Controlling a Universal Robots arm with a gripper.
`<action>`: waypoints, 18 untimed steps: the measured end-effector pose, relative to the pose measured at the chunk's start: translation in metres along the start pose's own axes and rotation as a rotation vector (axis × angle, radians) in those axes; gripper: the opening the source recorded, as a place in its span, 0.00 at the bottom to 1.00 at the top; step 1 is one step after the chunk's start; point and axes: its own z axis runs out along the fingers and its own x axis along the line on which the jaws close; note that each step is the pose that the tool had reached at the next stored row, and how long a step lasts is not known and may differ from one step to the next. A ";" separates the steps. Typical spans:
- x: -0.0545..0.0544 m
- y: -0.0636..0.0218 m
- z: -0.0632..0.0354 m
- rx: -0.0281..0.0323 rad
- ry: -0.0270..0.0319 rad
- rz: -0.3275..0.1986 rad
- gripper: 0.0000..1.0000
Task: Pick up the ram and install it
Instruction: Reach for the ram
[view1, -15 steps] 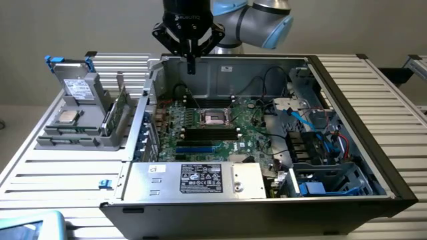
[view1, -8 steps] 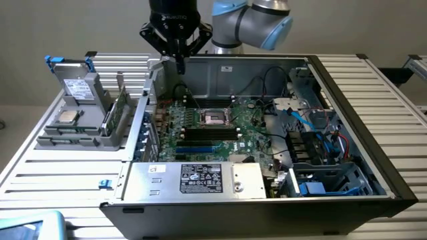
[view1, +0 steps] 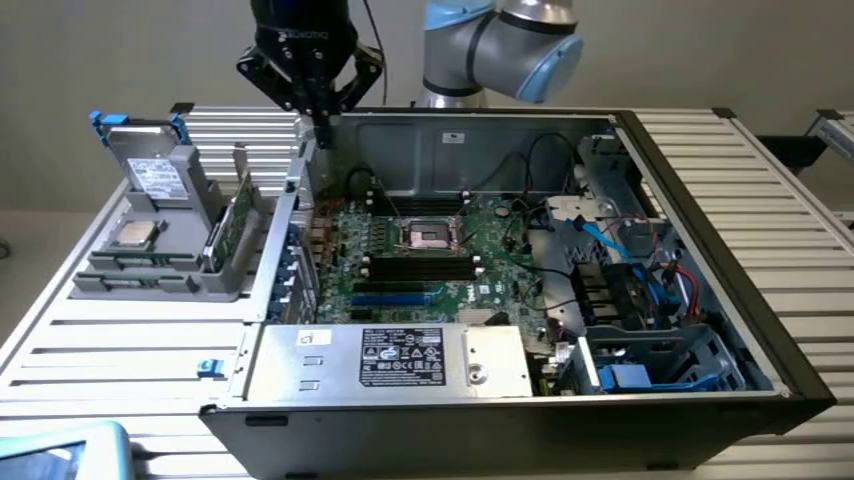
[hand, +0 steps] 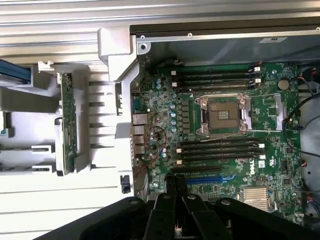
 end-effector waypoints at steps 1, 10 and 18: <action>0.004 -0.0003 0.0000 0.0000 0.0000 0.000 0.11; 0.046 0.0008 0.0007 0.0045 -0.0002 0.000 0.11; 0.083 0.0037 0.0020 0.0146 -0.0006 -0.001 0.11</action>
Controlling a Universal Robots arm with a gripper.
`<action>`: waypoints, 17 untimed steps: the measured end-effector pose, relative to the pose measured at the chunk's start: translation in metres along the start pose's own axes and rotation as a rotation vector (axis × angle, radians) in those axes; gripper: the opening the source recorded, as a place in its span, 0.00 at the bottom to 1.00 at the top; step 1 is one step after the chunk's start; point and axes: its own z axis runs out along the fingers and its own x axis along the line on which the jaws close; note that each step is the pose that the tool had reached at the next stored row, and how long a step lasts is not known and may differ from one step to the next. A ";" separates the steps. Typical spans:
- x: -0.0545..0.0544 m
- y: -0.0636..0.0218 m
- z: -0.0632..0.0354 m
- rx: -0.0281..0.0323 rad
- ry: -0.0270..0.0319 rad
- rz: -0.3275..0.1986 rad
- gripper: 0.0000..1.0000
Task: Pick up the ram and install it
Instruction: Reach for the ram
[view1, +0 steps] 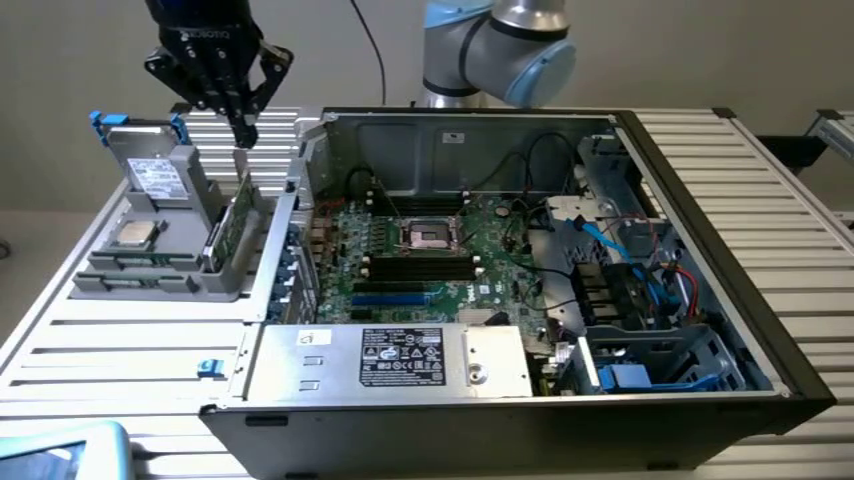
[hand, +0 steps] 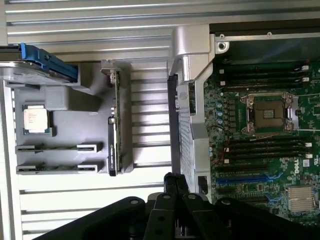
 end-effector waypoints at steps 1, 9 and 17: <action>0.004 -0.0003 0.0003 -0.0001 0.0000 0.000 0.11; 0.041 -0.0029 0.0032 0.0000 0.0007 -0.003 0.11; 0.077 -0.0056 0.0065 -0.0001 0.0008 -0.005 0.11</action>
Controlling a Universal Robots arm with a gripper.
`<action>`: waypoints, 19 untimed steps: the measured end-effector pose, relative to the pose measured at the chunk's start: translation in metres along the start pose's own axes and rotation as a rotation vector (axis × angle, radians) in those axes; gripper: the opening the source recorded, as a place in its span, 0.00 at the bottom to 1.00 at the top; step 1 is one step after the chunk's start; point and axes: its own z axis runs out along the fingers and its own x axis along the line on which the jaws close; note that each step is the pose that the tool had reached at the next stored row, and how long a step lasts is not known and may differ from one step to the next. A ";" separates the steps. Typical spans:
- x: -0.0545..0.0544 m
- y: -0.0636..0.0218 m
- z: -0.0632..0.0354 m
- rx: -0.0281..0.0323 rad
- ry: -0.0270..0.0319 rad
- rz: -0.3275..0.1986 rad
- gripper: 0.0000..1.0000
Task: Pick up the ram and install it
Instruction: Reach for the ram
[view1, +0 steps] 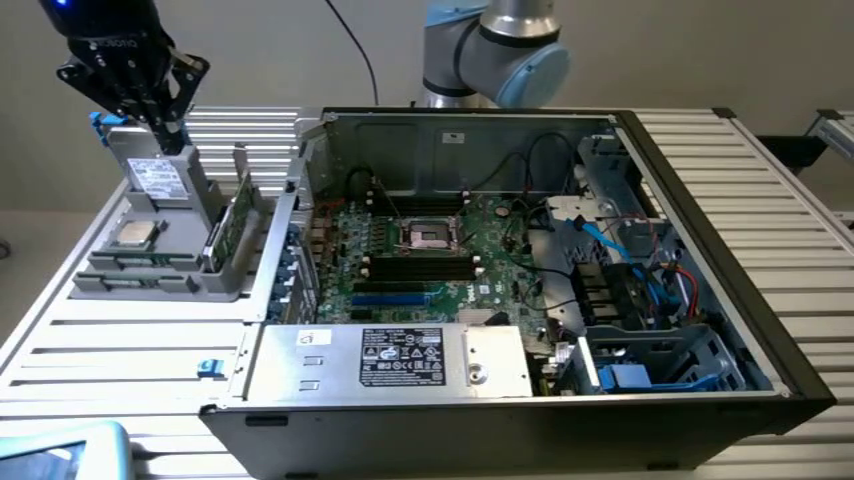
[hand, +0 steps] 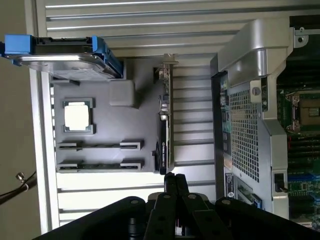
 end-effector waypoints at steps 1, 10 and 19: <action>0.005 -0.0003 0.0004 0.0000 0.0000 0.000 0.11; 0.046 -0.0031 0.0044 -0.0001 0.0001 -0.003 0.11; 0.084 -0.0075 0.0087 -0.0002 0.0001 -0.004 0.11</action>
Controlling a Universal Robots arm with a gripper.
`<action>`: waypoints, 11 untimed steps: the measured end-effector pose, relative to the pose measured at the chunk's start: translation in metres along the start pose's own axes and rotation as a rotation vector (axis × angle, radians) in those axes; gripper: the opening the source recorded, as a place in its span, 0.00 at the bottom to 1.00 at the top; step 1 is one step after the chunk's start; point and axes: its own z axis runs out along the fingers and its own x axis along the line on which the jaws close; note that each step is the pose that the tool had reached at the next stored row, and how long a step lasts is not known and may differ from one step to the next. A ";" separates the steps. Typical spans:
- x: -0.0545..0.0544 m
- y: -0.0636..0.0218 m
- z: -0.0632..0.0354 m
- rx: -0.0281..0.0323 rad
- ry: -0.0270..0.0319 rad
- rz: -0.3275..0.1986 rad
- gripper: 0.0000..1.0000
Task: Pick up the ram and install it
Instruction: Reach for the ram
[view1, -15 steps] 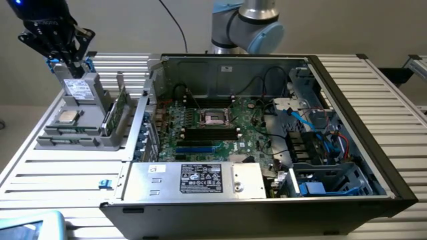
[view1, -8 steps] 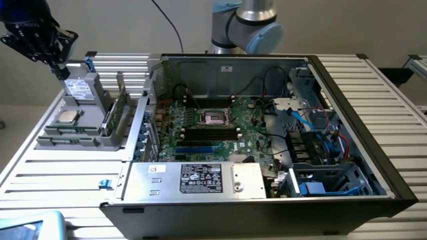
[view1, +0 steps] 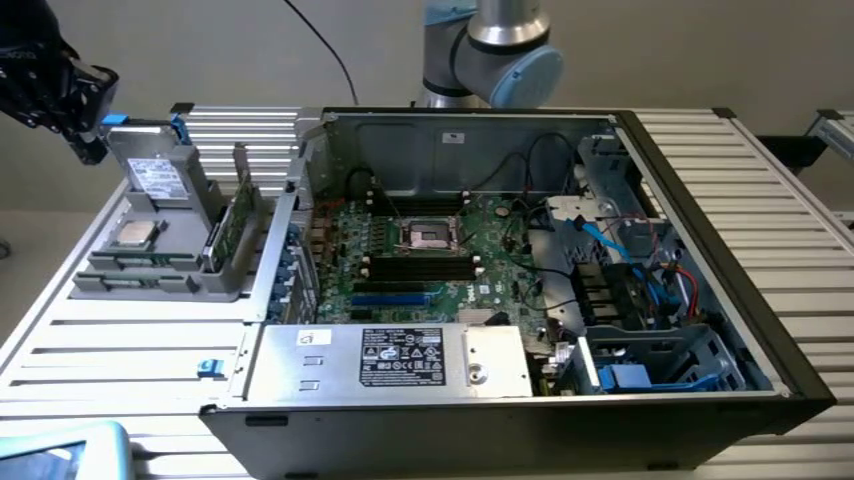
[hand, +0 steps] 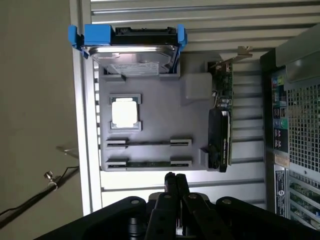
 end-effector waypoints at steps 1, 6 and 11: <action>0.001 -0.0012 0.0010 0.0000 0.0002 0.000 0.11; 0.005 -0.0019 0.0052 0.0002 0.0013 0.000 0.11; 0.012 -0.0008 0.0061 0.0001 0.0010 -0.001 0.11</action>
